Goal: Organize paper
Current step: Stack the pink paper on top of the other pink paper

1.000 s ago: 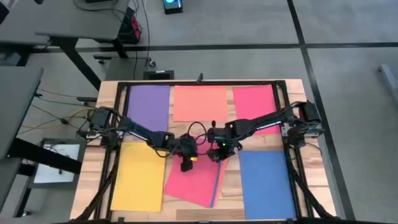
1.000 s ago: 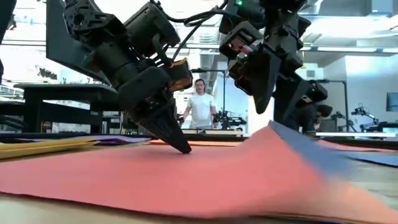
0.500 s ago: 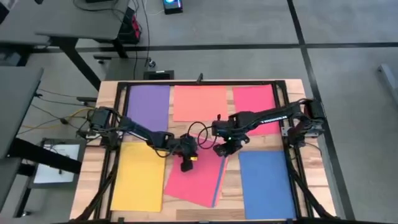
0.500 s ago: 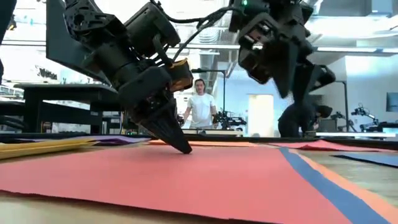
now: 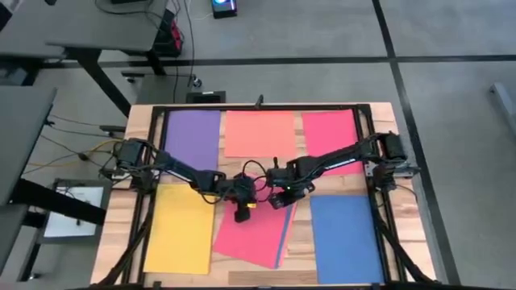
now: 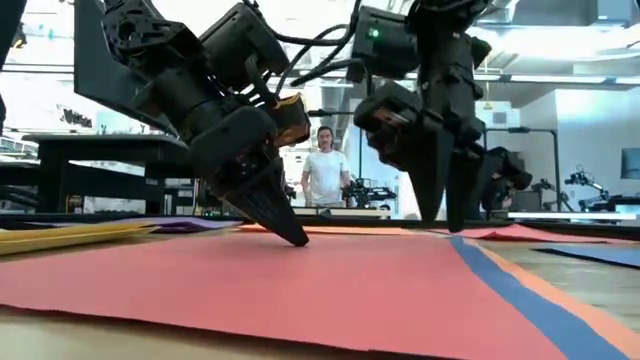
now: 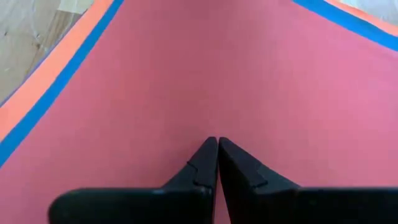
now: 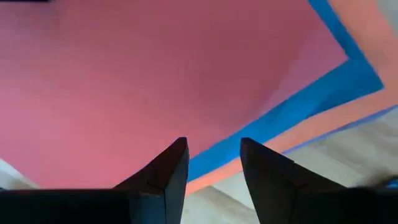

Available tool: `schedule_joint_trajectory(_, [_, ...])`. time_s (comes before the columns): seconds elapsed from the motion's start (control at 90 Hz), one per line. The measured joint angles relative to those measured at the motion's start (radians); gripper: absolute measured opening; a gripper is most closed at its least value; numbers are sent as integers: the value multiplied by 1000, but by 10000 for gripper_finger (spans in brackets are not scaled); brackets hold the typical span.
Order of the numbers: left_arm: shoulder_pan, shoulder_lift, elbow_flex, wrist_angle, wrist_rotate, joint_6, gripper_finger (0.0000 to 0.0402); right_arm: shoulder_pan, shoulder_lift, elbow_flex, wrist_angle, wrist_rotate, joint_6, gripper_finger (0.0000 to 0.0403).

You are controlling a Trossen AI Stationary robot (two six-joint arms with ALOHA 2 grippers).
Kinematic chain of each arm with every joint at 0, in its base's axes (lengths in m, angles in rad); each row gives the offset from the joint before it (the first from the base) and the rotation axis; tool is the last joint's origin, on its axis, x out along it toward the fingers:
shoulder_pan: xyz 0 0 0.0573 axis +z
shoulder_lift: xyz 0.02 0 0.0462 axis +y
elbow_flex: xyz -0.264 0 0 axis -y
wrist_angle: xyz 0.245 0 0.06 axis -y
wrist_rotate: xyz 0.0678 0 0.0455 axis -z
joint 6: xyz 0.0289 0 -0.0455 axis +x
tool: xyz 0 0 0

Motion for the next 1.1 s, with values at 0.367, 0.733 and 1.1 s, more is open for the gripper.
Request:
schedule_joint_trajectory(0.367, [0, 0, 0, 1, 0, 26, 0, 0, 0, -39, 8, 76, 35, 138])
schedule_joint_trajectory(0.733, [0, 0, 0, 7, 0, 29, 0, 8, 0, -58, 87, 81, 66, 138])
schedule_joint_trajectory(1.1, [0, 0, 0, 8, 0, 28, 0, 5, -33, -36, 64, 43, 69, 138])
